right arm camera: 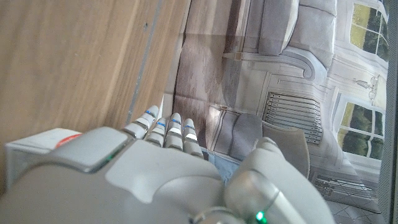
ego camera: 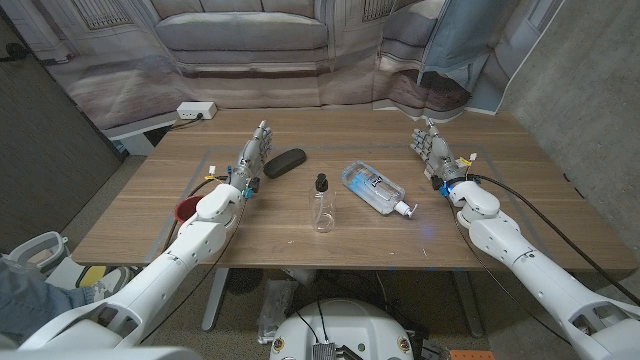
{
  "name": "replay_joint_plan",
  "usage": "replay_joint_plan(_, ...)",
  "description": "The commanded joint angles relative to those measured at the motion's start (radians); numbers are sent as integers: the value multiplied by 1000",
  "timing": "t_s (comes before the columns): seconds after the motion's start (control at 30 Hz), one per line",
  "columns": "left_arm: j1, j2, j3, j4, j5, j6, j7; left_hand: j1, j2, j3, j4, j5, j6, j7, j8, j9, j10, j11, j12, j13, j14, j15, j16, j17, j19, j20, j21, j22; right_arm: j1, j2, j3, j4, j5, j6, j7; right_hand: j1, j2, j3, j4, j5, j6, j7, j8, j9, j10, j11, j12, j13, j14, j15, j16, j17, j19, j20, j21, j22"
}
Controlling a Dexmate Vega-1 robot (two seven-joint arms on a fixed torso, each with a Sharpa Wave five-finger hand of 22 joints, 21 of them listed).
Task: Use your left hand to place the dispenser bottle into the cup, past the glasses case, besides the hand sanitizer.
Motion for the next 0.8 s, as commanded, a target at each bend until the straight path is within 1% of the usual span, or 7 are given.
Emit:
replay_joint_plan(0.03, 52, 18, -2, -133, -3, 37, 50, 11, 2, 6, -2, 7, -6, -1, 4, 3, -5, 0, 6, 5, -9, -3, 4, 5, -8, -70, 5, 2, -65, -35, 14, -35, 69, -27, 70, 10, 2, 7, -2, 6, 10, 1, 5, 5, 8, -1, 4, 2, -2, 8, 7, 5, 3, -17, 3, 3)
replay_joint_plan(0.17, 58, 16, -2, -139, 1, 34, 61, 12, 3, 5, -2, 8, -1, -2, 6, 4, 4, -2, 9, 5, -1, -5, 7, 5, -5, -68, 7, 2, -59, -28, 6, -25, 67, -26, 78, 10, 3, 7, -3, 6, 10, 0, 5, 5, 8, -1, 4, 2, -1, 7, 7, 5, 4, -17, 2, 4)
replay_joint_plan(0.5, 64, 29, -1, -162, 13, 54, 79, 17, 11, 4, -4, 10, 17, -1, 10, 4, 23, -2, 14, 5, 18, 1, 12, 5, 5, -60, 10, 2, -49, -15, 2, -5, 65, -11, 88, 10, 4, 6, -3, 6, 10, -1, 6, 5, 8, -1, 4, 2, -1, 8, 7, 4, 4, -15, -1, 4)
replay_joint_plan(0.8, 90, 55, -12, -196, 17, 69, 93, 20, 16, 5, -5, 11, 21, 1, 10, 4, 27, 1, 14, 6, 22, 2, 12, 5, 7, -52, 10, 2, -45, -6, 1, -1, 66, -13, 79, 11, 6, 5, -4, 5, 11, 0, 7, 5, 8, 2, 4, 3, -1, 9, 8, 4, 4, -13, -5, 4)
